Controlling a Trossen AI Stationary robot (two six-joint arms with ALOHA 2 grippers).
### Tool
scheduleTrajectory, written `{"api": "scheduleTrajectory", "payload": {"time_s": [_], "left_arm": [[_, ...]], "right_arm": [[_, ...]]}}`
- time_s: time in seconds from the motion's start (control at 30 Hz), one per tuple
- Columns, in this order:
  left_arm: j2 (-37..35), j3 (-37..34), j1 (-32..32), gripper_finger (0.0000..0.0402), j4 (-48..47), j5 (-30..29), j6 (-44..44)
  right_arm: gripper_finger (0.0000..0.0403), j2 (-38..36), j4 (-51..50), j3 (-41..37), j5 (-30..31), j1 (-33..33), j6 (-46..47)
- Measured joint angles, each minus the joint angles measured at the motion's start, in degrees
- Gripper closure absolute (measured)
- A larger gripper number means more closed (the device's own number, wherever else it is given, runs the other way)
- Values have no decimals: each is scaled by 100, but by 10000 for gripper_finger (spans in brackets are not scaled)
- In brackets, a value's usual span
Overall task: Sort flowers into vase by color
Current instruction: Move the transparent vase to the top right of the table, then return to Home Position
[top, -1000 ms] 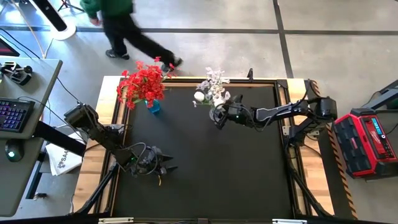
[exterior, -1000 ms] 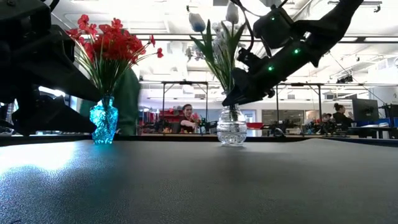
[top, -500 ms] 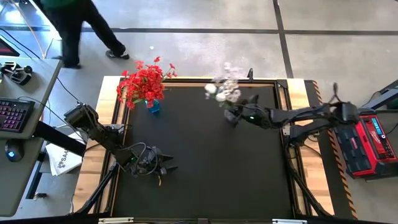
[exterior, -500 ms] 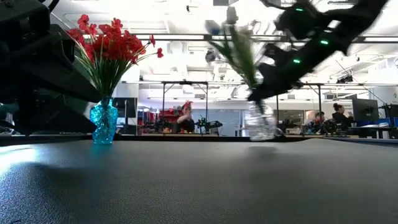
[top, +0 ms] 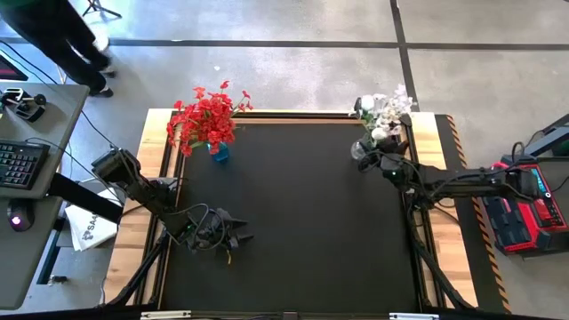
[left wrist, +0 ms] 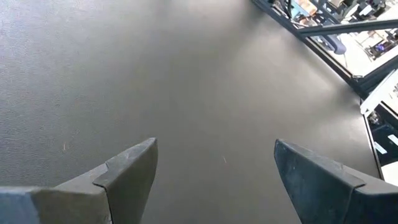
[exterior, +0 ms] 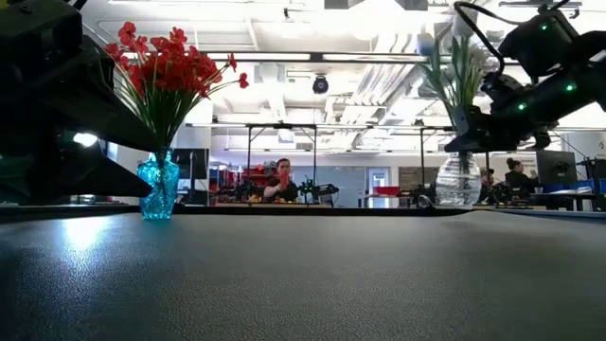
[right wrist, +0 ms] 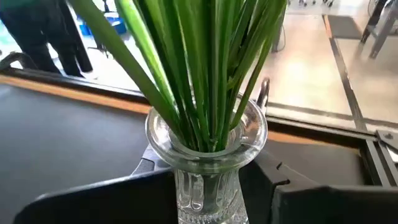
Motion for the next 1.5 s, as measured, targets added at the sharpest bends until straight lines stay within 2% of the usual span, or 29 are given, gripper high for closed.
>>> {"api": "scheduleTrajectory", "payload": {"time_s": [0.2, 0.33, 0.5, 0.7, 0.87, 1.03, 1.13, 1.23, 1.33, 1.5], "left_arm": [[0, 0, 0, 92, 5, -3, -20], [0, 0, 2, 92, 14, -4, -18], [0, 0, 2, 92, 45, -17, -18], [0, 0, 2, 92, 50, -17, -18], [0, 0, 2, 92, 54, -12, -15], [0, 0, 2, 92, 54, -12, -10], [0, 0, 2, 92, 54, -10, -10], [0, 0, 2, 92, 56, -8, -8], [0, 0, 2, 92, 56, -6, -9], [0, 0, 2, 92, 62, 0, -7]], "right_arm": [[334, 17, -419, -4, -349, -234, 248], [315, 61, -518, -2, -509, -343, 376], [270, 58, -547, -2, -585, -361, 237], [186, 9, -1032, 238, -1116, -361, -7], [136, 8, -2612, 1049, -1474, -361, 213], [129, 8, -4627, 1916, -1872, -361, 957], [128, 8, -5543, 2269, -2506, -339, 1413], [128, 0, -5882, 2357, -3154, -84, 1612], [128, -98, -5622, 2180, -3637, 442, 1696], [146, -473, -4576, 1773, -3796, 1773, 1914]]}}
